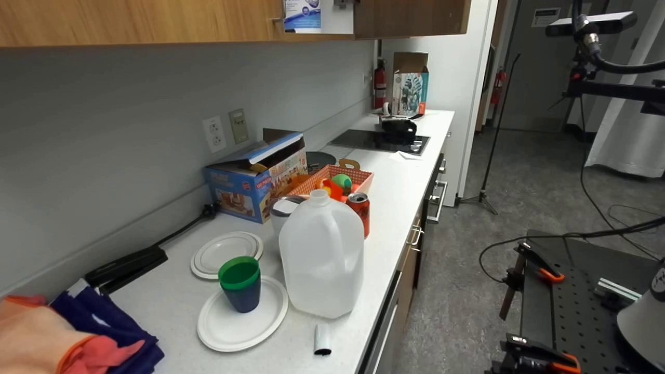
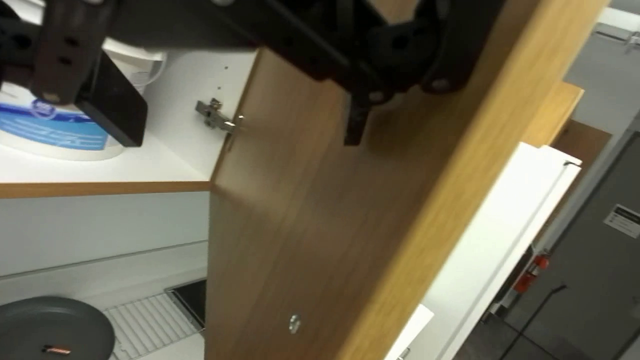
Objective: Open the top right cabinet door
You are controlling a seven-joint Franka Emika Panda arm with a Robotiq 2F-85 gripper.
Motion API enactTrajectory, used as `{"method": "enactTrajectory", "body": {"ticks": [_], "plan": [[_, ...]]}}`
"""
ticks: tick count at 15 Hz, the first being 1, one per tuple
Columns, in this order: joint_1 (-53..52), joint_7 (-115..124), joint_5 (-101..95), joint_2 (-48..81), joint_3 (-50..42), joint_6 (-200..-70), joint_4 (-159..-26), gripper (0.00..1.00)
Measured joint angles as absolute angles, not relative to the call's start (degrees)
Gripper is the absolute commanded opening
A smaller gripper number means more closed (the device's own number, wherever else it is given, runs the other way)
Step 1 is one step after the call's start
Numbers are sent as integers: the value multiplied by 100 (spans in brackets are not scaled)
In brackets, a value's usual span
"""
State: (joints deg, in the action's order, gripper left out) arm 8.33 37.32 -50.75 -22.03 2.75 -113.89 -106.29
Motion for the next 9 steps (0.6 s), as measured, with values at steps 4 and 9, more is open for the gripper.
{"method": "enactTrajectory", "body": {"ticks": [4,9], "plan": [[1058,3883,-5289,-2732,31,-11240,-10624,100],[1443,4124,-5762,-3083,-262,-11235,-10604,100]]}}
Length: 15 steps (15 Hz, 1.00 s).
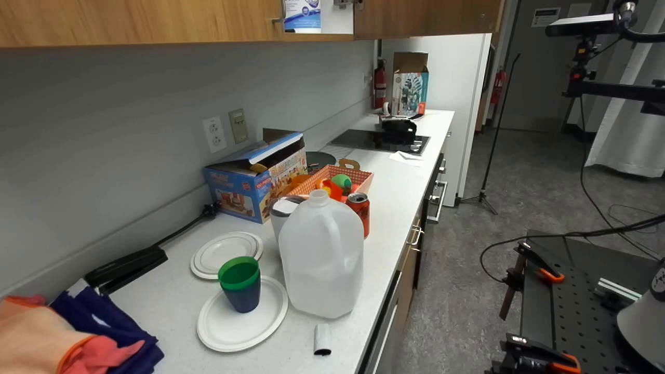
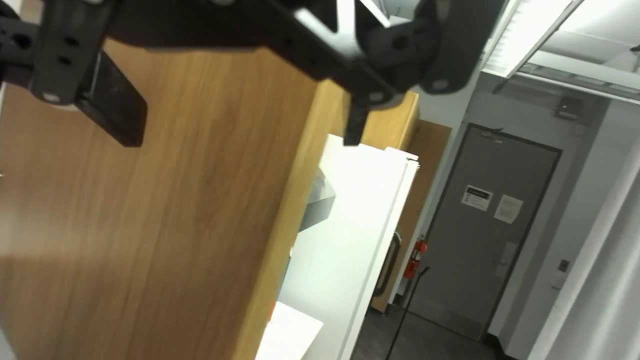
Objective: Open the top right cabinet door
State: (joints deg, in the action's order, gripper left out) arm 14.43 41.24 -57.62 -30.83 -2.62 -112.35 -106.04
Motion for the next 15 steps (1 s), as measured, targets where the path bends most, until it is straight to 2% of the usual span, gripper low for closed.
{"method": "enactTrajectory", "body": {"ticks": [10,15], "plan": [[1599,4921,-7323,-3117,-346,-11201,-10625,100],[1599,5004,-7480,-3114,-345,-11155,-10626,100]]}}
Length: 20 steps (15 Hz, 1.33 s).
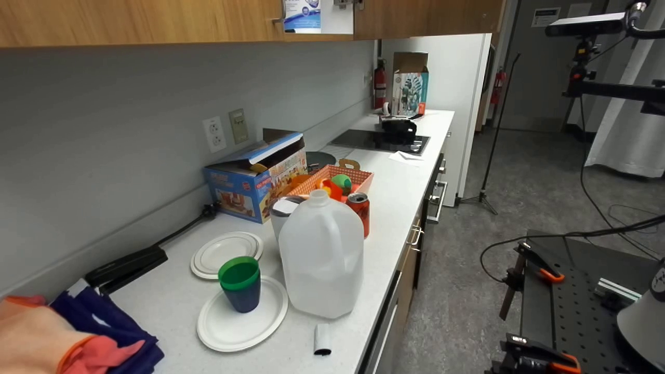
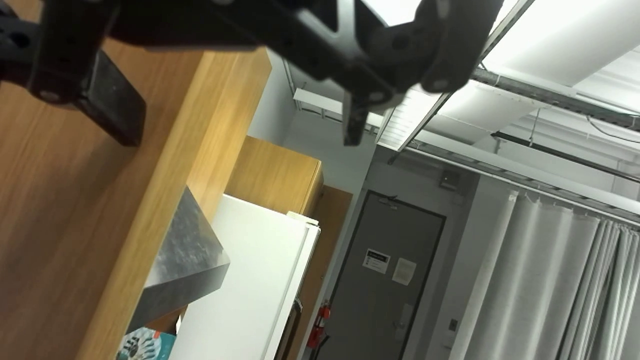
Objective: Open the top right cabinet door
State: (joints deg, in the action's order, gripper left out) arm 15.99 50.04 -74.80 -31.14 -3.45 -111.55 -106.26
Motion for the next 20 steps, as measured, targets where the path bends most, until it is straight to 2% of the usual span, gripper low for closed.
{"method": "enactTrajectory", "body": {"ticks": [10,20], "plan": [[1566,5034,-7480,-3030,-436,-11105,-10646,100],[1752,5856,-7714,-2050,-1421,-10398,-10561,100]]}}
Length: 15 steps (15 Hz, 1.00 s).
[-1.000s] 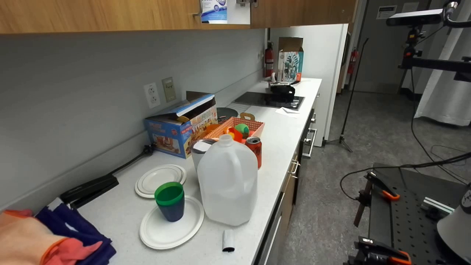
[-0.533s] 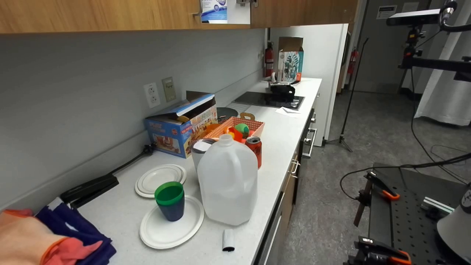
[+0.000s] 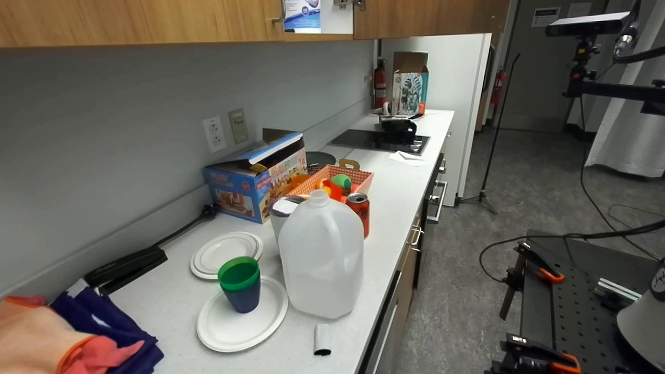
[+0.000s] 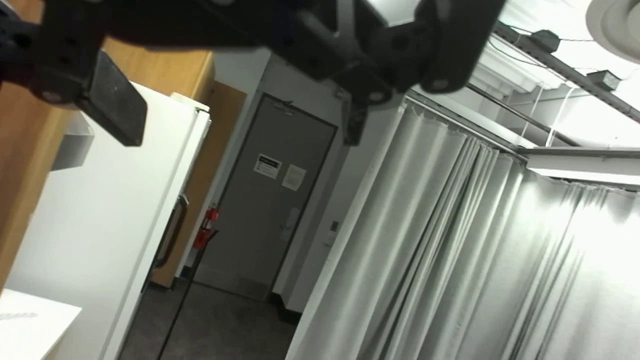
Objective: Open the top right cabinet door
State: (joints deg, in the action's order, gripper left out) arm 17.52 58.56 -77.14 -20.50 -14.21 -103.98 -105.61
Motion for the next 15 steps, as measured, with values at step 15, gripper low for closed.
{"method": "enactTrajectory", "body": {"ticks": [15], "plan": [[1780,5326,-7460,-1907,-1716,-8867,-9903,100]]}}
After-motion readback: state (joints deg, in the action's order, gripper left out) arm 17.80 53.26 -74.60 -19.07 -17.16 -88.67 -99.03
